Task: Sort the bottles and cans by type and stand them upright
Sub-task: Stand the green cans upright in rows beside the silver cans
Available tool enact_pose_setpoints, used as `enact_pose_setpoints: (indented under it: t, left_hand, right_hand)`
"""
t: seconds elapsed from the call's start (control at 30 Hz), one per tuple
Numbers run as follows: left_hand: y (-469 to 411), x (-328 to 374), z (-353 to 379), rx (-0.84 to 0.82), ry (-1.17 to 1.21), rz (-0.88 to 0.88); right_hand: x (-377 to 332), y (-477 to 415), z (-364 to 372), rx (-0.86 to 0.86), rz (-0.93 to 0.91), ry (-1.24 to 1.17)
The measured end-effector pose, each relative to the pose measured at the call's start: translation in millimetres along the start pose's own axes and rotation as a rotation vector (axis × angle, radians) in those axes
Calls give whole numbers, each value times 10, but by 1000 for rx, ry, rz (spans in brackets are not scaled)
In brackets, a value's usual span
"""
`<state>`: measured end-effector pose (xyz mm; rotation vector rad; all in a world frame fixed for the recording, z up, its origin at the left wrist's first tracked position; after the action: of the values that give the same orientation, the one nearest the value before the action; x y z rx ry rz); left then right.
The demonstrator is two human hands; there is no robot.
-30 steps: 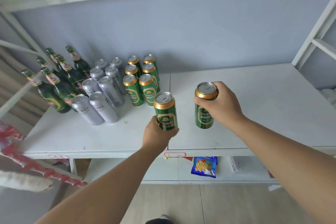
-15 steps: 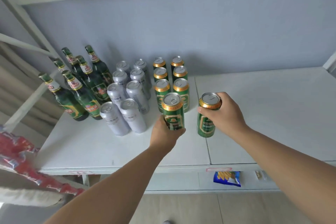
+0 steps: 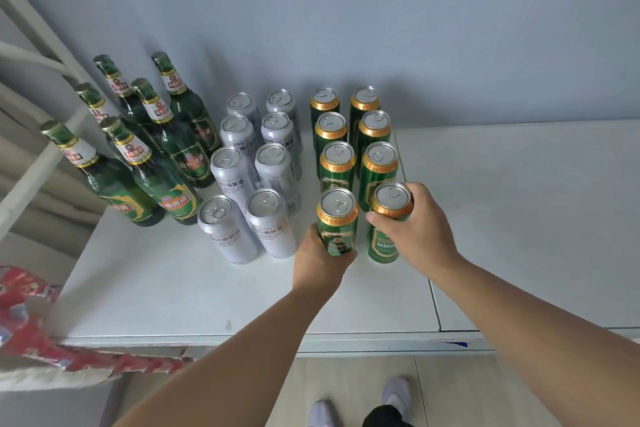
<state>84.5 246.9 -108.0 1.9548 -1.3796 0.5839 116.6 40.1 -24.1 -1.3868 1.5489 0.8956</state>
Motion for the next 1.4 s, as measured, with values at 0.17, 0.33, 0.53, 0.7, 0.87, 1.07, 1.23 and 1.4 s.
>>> enact_pose_setpoints:
  t: [0.17, 0.33, 0.53, 0.7, 0.87, 1.07, 1.23, 1.4]
  left_hand:
    - [-114, -58, 75, 14, 12, 3]
    - [-210, -41, 130, 23, -37, 32]
    - [-219, -44, 149, 44, -105, 52]
    - [-211, -34, 141, 36, -117, 58]
    - [-211, -32, 137, 36, -119, 61]
    - [-237, -29, 144, 25, -118, 73]
    - [-257, -24, 142, 2, -124, 65]
    - [-246, -37, 152, 11, -133, 66]
  right_hand:
    - [15, -46, 42, -12, -19, 8]
    - [47, -61, 39, -51, -22, 58]
    - [90, 16, 10, -35, -49, 98]
    - [101, 50, 15, -14, -91, 94]
    - [78, 47, 74, -17, -153, 81]
    - [86, 19, 139, -24, -177, 40]
    - [113, 13, 154, -7, -184, 12]
    - [134, -31, 148, -39, -174, 77]
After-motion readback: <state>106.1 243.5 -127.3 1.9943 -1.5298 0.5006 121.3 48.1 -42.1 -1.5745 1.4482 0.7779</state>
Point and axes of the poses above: each hand's wrist, its own y-axis away from the middle knuckle, its own z-axis out of the palm, x = y × z, the point moved 10 cm from there along -y, towards the middle knuckle, and after that the axes turned 13 degrees about -y, right-handed, at the moved point
